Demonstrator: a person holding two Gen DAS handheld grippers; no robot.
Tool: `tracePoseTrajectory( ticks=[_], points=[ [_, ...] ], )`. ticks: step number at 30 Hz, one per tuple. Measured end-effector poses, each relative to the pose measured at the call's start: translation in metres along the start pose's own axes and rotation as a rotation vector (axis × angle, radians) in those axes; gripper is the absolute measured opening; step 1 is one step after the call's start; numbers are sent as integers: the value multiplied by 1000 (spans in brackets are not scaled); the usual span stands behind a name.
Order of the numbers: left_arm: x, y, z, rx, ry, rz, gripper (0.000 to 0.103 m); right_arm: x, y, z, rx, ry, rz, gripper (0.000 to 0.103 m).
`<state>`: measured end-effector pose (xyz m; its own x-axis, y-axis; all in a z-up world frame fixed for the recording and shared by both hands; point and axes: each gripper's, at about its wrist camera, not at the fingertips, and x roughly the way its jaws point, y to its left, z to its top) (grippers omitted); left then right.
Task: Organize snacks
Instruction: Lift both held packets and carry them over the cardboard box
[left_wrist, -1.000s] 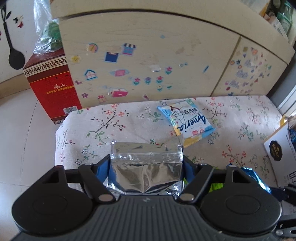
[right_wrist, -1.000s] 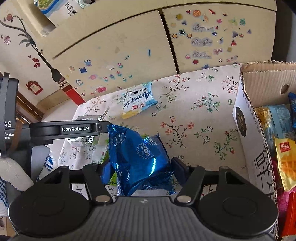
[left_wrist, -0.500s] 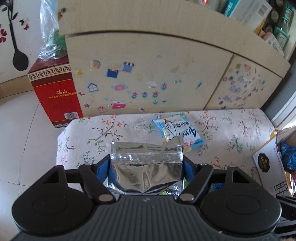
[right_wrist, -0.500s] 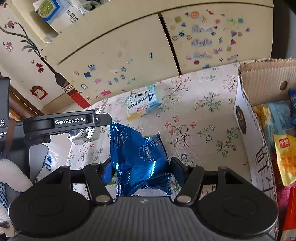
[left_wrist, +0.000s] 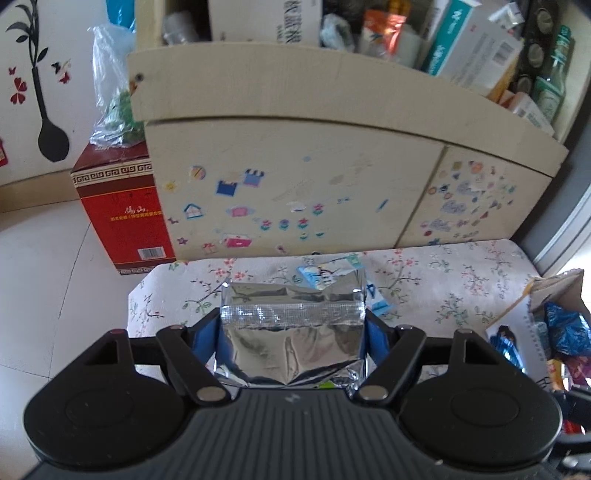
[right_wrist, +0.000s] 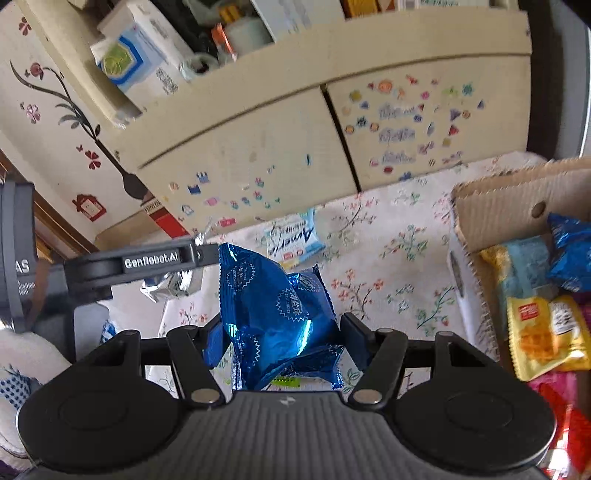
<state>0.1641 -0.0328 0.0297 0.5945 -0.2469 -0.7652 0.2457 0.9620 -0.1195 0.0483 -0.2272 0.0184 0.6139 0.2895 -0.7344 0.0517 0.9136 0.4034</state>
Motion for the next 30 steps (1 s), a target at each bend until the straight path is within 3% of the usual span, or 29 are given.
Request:
tracePoseTrajectory(
  ticks=[17,30],
  points=[
    [-41,-57,5,49,-107,-122,76,-73,-35,18,69,-159,-36,70],
    [-54,-130,-11,159,-115,-294,76,-151,-103,13,211,-318,-168,70]
  ],
)
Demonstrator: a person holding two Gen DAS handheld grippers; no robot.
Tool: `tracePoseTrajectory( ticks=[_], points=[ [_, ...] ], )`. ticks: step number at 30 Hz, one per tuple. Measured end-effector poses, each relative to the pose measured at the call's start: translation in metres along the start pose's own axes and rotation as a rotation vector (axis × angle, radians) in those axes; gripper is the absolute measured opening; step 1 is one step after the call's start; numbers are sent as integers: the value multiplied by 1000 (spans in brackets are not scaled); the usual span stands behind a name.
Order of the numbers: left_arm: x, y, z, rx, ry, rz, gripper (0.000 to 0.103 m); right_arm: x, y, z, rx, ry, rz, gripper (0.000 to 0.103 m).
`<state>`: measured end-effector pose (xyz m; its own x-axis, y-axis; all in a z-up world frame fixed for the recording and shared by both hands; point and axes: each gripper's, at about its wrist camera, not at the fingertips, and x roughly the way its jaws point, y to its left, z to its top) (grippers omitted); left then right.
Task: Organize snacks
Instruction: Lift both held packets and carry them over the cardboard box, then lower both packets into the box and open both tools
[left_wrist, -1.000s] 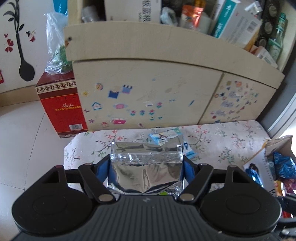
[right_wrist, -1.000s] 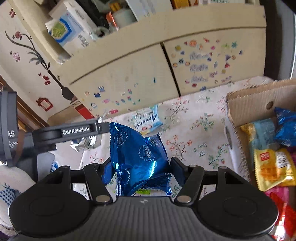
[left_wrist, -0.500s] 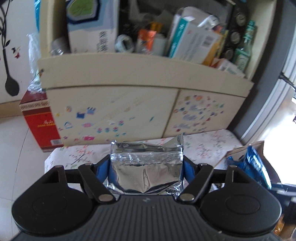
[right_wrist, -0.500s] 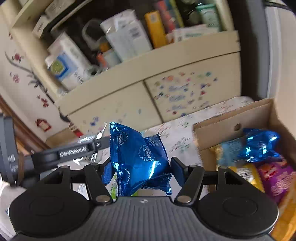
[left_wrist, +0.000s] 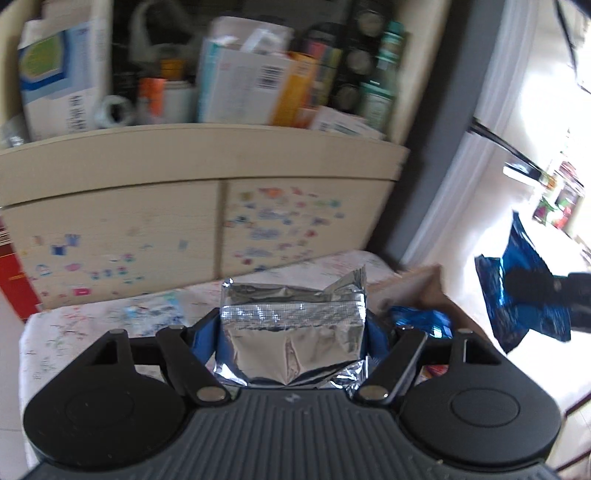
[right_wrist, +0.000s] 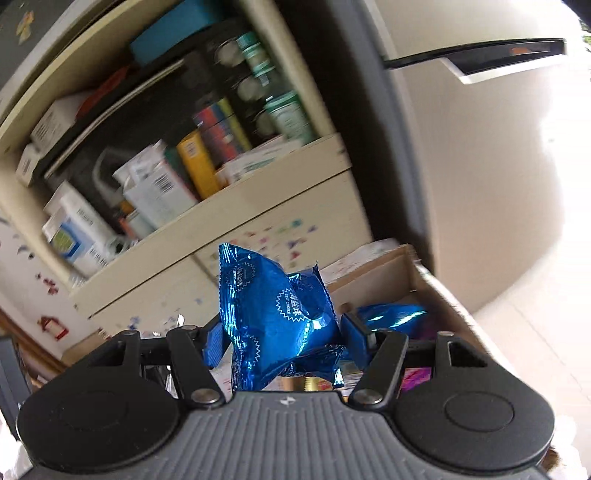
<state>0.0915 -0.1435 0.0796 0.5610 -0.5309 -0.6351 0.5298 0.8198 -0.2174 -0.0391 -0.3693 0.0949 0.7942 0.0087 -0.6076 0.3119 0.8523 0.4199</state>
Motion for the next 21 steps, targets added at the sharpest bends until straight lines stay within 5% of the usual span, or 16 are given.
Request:
tracePoseTrajectory(
  ticks=[21],
  points=[
    [30,-103,-32,159,69,-246,79,-15,-45,-2,120,0,-146,71]
  ],
)
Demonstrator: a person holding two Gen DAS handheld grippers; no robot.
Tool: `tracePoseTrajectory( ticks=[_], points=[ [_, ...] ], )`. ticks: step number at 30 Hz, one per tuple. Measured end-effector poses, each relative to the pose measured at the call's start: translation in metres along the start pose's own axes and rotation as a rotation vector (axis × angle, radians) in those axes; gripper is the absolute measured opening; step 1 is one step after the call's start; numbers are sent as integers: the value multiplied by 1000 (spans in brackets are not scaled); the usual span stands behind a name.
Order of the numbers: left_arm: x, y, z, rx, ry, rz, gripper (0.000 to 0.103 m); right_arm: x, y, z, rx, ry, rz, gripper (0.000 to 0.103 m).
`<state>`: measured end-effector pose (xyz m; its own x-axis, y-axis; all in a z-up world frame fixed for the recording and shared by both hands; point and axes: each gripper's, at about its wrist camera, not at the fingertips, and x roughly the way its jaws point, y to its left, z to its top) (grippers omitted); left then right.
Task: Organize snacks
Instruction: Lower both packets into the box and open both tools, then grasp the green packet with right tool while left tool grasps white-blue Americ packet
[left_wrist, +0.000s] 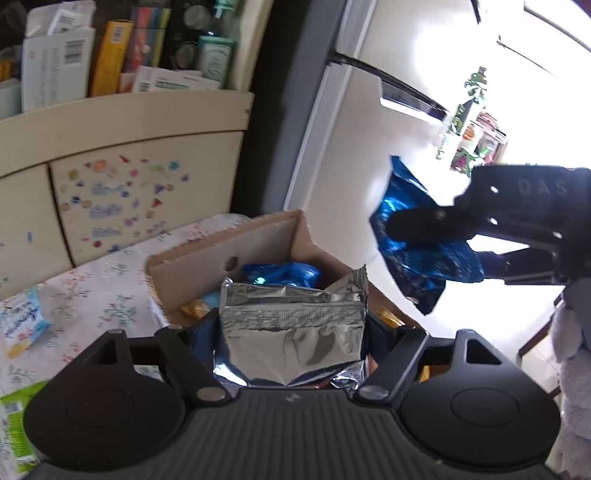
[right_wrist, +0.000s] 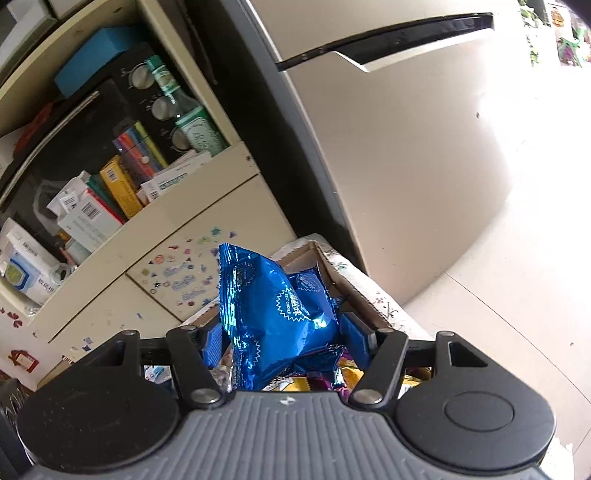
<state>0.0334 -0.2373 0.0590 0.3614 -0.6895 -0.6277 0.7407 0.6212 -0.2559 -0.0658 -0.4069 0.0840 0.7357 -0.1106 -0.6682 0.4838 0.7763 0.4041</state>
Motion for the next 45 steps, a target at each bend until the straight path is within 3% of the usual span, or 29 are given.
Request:
tracePoseTrajectory(
  ticks=[4,7,13,27,45],
  points=[
    [-2,-11,-3,47,-12,-26,90,2,-3,-1,20,-3,-25,86],
    [-10,-14,-1,58,-47,-24,98,0,-4,-1,41,-5,-17,90],
    [-17,1,6,16,-55,2,98,1,0,-1,38,-4,-11,93],
    [-26,45,6,-62,-29,151,98,13,20,-5,-14,34,51,95],
    [-58,139,11,-210,-55,364,98,39,78,-26,-164,93,139,98]
  ],
)
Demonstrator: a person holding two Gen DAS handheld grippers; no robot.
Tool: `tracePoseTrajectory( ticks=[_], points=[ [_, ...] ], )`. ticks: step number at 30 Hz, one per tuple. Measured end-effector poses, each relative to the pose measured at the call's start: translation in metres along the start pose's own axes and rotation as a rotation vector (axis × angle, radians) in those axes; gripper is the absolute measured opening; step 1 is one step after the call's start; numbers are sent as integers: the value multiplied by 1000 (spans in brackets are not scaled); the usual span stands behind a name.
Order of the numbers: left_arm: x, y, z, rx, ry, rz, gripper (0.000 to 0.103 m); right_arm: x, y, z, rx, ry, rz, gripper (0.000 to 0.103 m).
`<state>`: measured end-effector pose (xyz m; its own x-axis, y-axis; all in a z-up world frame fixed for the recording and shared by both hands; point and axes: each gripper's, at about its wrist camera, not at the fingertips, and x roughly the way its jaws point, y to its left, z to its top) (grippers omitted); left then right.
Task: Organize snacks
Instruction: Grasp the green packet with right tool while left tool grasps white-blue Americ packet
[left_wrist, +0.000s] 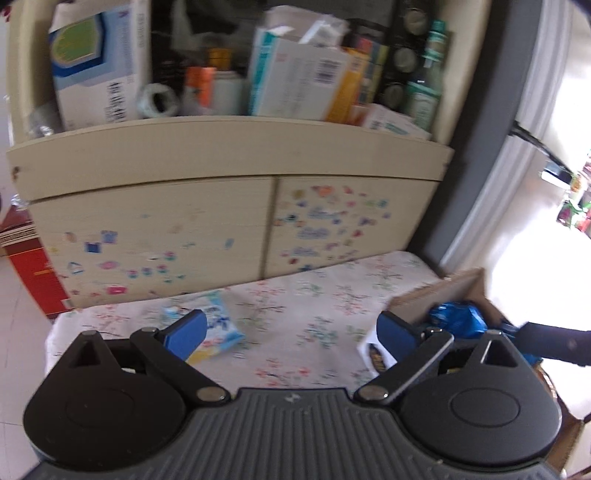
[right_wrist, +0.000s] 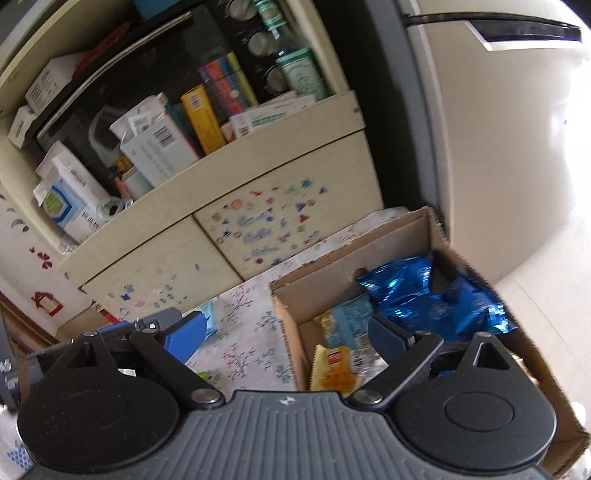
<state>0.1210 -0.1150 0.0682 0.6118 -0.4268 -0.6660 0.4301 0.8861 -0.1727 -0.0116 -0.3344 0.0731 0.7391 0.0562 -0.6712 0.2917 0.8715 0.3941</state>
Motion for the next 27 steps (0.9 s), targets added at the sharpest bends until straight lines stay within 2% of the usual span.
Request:
tracePoseTrajectory(
  ticks=[6,13,20,27],
  points=[
    [14,32,2,-84,22,67,98,15,19,-7,-46,36,40,98],
    [39,61,1,-126,53,144,98,36,44,-19,-127,96,74,98],
    [69,82,2,-182,94,155,98,55,66,-34,-207,158,103,98],
    [104,87,5,-157,136,173,97,64,76,-42,-256,193,107,98]
  ],
)
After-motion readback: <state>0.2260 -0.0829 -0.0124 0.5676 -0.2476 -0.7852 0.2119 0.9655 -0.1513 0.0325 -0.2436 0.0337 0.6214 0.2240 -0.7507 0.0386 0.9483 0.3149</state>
